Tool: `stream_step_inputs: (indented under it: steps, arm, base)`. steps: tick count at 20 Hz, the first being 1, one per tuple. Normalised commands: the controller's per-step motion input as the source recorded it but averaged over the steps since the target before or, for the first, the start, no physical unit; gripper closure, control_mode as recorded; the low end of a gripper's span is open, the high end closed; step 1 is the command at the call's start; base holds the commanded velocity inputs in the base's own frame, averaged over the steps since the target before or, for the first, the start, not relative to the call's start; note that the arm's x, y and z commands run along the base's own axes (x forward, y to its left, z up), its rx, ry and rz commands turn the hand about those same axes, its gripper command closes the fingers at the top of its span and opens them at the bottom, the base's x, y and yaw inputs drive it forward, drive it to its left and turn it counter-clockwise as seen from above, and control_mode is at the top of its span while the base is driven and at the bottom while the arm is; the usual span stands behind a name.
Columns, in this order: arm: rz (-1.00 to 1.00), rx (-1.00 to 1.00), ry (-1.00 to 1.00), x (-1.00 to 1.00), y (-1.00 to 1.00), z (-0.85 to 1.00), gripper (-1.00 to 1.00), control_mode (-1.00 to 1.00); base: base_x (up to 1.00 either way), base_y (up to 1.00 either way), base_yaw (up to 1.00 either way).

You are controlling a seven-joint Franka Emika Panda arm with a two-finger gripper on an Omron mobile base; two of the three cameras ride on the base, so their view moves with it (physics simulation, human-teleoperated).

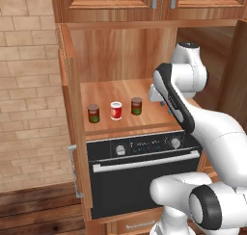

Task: Stack two cans on top of the other two cans in the cabinet.

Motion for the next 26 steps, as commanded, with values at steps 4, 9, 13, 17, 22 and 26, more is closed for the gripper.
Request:
stream_step_inputs:
  steps: [4, 9, 13, 17, 22, 26]
  arm:
    - [0.0, 0.0, 0.0, -0.09, 0.0, 0.0, -1.0, -1.0]
    - [0.01, -0.01, -0.07, -0.32, -0.01, -0.11, -1.0, -1.0]
    - [0.0, 0.0, -0.37, -0.34, -0.1, -0.08, -1.0, -1.0]
    - [0.0, 0.0, -0.54, -0.24, -0.05, -0.06, -1.0, -1.0]
    - [0.0, 0.0, -0.41, -0.1, -0.01, -0.07, -1.0, -1.0]
    - [0.0, -0.01, -0.2, -0.01, -0.07, -0.09, -1.0, -1.0]
  base:
    - [0.0, 0.0, 0.0]
    - [0.0, 0.0, 0.0]
    - [0.0, 0.0, 0.0]
    - [0.0, 0.0, 0.0]
    - [0.0, 0.0, 0.0]
    - [0.0, 0.0, 0.0]
